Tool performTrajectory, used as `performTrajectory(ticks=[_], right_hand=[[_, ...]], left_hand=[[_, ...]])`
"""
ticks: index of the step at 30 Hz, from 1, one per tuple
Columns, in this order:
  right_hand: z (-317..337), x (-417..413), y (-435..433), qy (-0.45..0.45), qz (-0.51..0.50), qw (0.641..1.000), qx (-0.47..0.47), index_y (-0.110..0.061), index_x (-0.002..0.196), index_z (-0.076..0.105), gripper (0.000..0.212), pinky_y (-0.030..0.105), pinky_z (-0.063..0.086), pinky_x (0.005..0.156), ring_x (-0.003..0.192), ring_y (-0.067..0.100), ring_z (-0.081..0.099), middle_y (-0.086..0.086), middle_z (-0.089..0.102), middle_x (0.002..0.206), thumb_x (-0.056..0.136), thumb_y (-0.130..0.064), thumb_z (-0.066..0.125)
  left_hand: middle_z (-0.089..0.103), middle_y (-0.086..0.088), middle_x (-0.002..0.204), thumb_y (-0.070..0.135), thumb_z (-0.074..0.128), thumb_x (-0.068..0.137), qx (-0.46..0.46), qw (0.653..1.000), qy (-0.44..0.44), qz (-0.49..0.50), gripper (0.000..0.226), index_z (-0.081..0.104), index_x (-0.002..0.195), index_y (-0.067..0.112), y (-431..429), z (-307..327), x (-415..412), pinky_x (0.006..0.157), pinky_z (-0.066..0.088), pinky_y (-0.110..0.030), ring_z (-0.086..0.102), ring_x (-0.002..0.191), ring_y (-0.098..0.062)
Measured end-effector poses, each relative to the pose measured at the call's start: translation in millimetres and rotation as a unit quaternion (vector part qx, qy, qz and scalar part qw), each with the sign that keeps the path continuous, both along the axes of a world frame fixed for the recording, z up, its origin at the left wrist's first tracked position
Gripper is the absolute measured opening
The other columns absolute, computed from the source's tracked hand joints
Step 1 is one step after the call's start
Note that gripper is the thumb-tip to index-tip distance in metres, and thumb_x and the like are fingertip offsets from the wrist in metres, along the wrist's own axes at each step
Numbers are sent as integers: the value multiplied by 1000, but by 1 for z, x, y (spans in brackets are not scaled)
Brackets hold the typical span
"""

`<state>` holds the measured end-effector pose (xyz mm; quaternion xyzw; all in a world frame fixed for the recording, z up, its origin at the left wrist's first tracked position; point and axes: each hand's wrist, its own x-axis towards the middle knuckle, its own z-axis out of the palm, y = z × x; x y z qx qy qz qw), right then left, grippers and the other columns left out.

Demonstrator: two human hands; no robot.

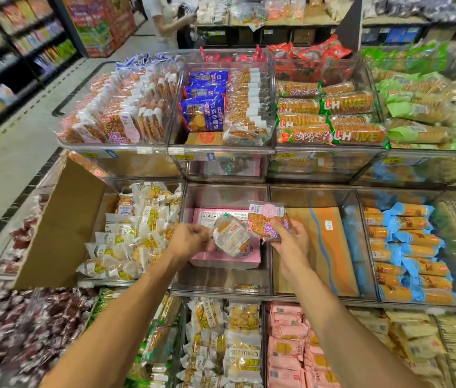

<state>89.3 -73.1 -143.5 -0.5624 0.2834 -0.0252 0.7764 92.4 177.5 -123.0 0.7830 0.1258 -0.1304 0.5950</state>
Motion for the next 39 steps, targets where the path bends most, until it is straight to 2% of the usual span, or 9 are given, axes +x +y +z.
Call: performTrajectory(ticks=[3,6,9,13,18,23,29,33,39], right_hand=[[2,-2,-1,-6,-13,999,34,-13,135,58,54,43,61,89,104,26,75,11,74,121,88,-16,84],[7,-5,0,-7,-17,999,43,-17,128,59,45,37,60,85,105,25,74,9,74,119,89,-15,82],[10,-8,1,-13,-18,999,44,-18,127,58,44,33,59,81,103,24,74,9,74,118,90,-13,81],[10,-8,2,-5,-13,999,34,-17,132,58,50,37,59,86,105,23,74,9,73,121,89,-15,82],[11,-9,3,-6,-10,999,32,-17,131,58,49,36,59,87,107,23,73,9,73,121,88,-16,82],[17,-10,3,-9,-9,999,33,-17,128,59,44,32,60,81,103,23,75,9,74,117,89,-14,81],[18,-11,3,-9,-5,1000,27,-13,133,59,50,33,61,80,100,22,76,8,75,116,89,-14,82],[21,-13,2,-13,3,1000,25,-19,125,59,42,31,60,81,99,18,76,3,75,113,90,-12,80],[26,-15,4,-16,4,1000,22,-25,118,56,37,27,60,78,97,17,75,0,73,111,91,-12,79]], left_hand=[[79,1,79,17,68,101,84,986,-136,38,18,78,109,4,-7,-7,8,73,65,-34,76,72,-17],[81,-1,100,24,65,104,229,948,-222,-14,24,77,121,14,-15,-18,9,82,59,-19,76,84,-10],[79,-8,110,30,51,108,338,920,-169,-99,30,73,129,27,-16,-32,8,79,60,-34,76,87,-21],[79,-11,107,43,39,110,359,919,-137,-85,39,64,139,34,-16,-34,11,77,61,-36,76,88,-24],[79,-14,97,19,49,109,385,913,-130,-41,27,75,117,16,-23,-26,25,71,61,-40,76,85,-32],[77,-14,100,11,54,97,486,856,-133,-111,25,72,113,16,-31,-16,36,75,58,-44,73,90,-38],[68,-12,110,11,65,91,475,857,-156,-123,20,74,109,12,-24,-17,49,76,51,-37,68,98,-35],[67,0,98,29,63,102,470,852,-221,-72,14,71,96,19,-21,-10,56,74,55,-40,64,89,-26],[67,-7,94,21,52,109,103,974,-167,113,12,55,97,17,-16,-10,43,74,63,-50,70,83,-21]])
